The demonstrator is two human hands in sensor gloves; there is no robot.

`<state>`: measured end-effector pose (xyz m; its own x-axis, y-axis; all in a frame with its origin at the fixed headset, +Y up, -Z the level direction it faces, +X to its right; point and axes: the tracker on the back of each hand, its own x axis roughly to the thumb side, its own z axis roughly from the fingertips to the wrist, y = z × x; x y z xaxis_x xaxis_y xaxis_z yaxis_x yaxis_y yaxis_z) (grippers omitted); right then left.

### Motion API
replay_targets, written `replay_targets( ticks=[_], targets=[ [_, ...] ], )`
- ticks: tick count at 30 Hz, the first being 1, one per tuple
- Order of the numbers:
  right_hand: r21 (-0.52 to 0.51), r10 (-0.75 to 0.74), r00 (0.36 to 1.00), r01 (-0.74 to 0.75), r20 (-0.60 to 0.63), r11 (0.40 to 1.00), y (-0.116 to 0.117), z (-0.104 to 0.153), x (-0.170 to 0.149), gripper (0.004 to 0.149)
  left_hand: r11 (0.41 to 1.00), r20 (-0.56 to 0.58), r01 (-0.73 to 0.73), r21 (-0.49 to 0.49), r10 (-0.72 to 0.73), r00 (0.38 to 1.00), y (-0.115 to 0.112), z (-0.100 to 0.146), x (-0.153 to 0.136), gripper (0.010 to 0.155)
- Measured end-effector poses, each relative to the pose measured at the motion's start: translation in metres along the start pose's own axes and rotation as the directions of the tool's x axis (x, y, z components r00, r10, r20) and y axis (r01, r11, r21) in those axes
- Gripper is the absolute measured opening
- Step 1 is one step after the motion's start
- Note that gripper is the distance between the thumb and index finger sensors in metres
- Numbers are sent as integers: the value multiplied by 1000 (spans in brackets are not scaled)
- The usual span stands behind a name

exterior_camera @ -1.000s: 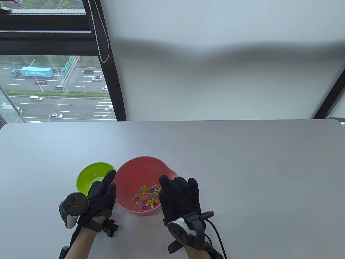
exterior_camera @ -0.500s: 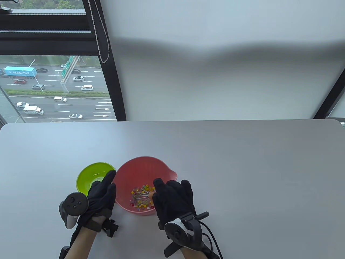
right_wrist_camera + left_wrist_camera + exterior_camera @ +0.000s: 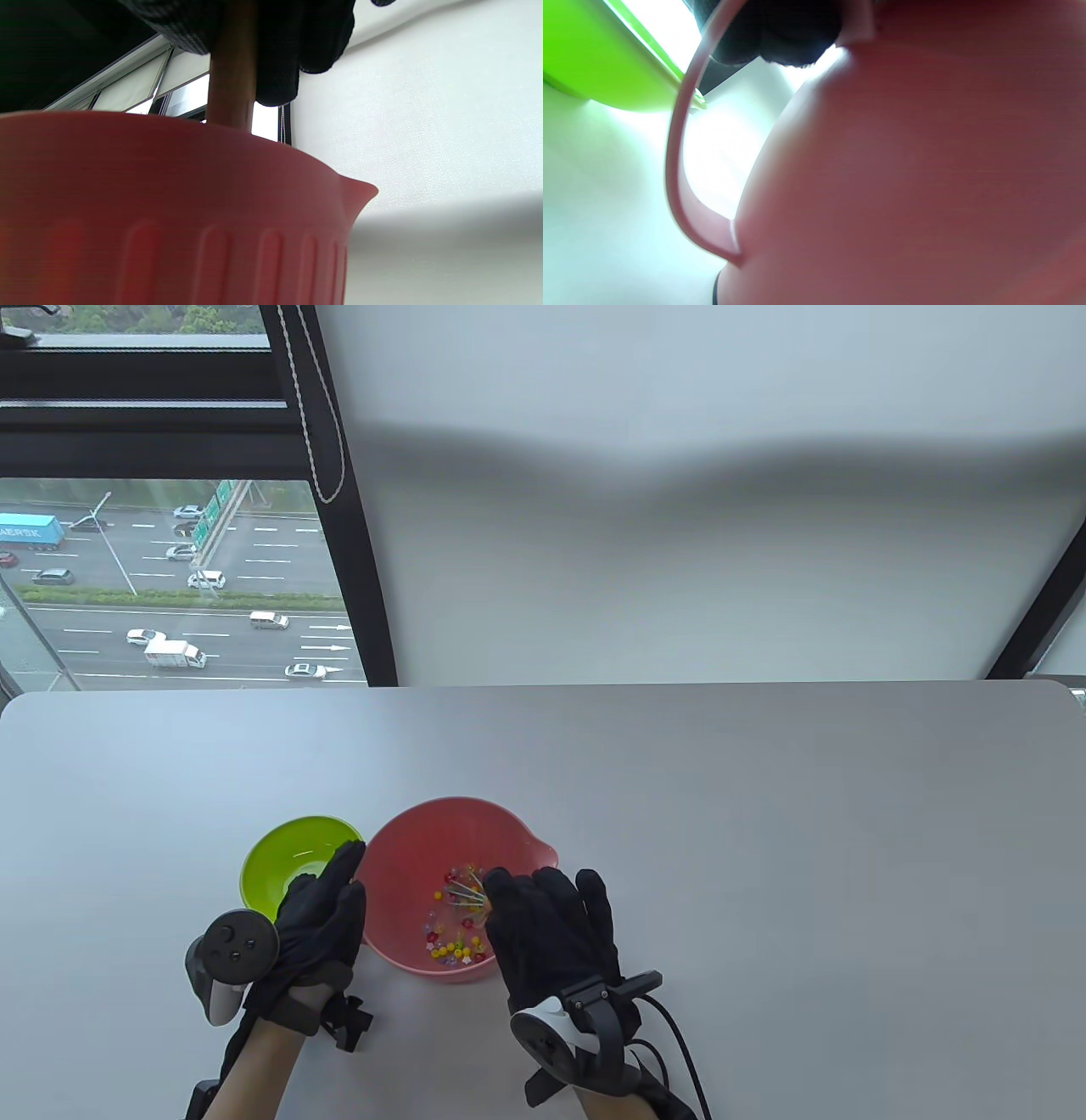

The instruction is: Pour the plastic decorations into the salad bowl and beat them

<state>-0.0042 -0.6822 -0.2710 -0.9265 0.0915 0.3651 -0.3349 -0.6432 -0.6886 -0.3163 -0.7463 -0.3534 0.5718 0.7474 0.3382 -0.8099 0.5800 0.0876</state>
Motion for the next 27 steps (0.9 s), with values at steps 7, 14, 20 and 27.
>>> replay_targets(
  ticks=[7,14,20,27],
  targets=[
    [-21,-7,1000,7,-21,1000,-5,-2,-5,53,1000,1,4,0,-4,1000,0,0,0,64],
    [-31,-71,995,69,-67,997,-11,-5,-10,53,1000,1,-1,0,1,1000,0,0,0,64],
    [13,-159,982,162,-101,987,-5,-4,-7,53,1000,2,1,0,-1,1000,0,0,0,64],
    [73,-120,992,123,-42,990,6,1,8,54,1000,2,3,0,-3,1000,0,0,0,64]
  ],
)
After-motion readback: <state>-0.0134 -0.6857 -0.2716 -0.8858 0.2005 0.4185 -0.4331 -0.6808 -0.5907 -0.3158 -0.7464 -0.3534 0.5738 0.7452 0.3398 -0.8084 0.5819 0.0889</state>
